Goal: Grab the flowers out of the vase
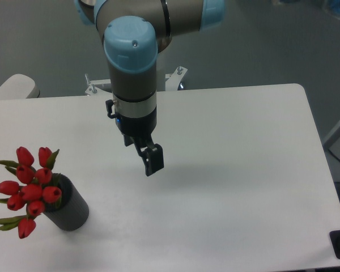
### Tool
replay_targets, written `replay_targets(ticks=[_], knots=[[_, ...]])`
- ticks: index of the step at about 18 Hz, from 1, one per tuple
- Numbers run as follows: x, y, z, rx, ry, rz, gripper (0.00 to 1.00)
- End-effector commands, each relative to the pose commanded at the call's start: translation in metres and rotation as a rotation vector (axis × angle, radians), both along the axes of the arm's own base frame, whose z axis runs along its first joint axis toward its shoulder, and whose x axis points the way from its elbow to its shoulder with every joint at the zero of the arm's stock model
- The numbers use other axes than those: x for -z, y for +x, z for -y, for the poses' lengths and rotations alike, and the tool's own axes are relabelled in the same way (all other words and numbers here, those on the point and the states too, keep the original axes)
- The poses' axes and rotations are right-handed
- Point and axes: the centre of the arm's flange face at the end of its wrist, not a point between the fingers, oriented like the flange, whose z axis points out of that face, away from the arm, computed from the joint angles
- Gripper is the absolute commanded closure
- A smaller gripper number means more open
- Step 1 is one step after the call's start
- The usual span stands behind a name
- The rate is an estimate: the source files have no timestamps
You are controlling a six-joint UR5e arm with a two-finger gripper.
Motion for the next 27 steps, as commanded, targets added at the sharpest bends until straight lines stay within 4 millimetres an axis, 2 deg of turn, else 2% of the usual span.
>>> replay_targets(ticks=[2,11,18,22,25,27], knots=[[0.005,0.001,0.001,0.000,-0.005,0.006,0.00],[0.001,0.002,0.000,-0.012,0.015,0.011,0.00],[0.000,0.015,-0.010,-0.033,0.138,0.144,0.00],[0.011,0.034,-0.012,-0.085,0.226,0.319,0.00],[0.021,0.042,-0.011,-0.124,0.285,0.307,0.00],[0.039,0.049,-0.009,-0.133,0.293,0.343,0.00]])
